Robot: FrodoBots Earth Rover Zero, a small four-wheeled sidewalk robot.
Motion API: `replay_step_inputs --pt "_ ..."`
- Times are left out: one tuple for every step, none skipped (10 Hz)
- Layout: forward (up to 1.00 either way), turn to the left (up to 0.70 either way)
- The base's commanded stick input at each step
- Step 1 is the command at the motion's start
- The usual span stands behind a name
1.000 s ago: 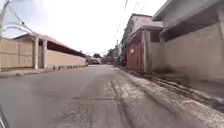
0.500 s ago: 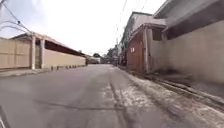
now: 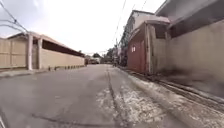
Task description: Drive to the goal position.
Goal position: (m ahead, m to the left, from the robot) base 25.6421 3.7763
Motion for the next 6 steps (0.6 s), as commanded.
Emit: replay_step_inputs --pt "0.7 0.04" --pt "0.7 0.04" --pt "0.7 0.04" --pt "0.7 0.04" --pt "0.7 0.04" --pt "0.7 0.04"
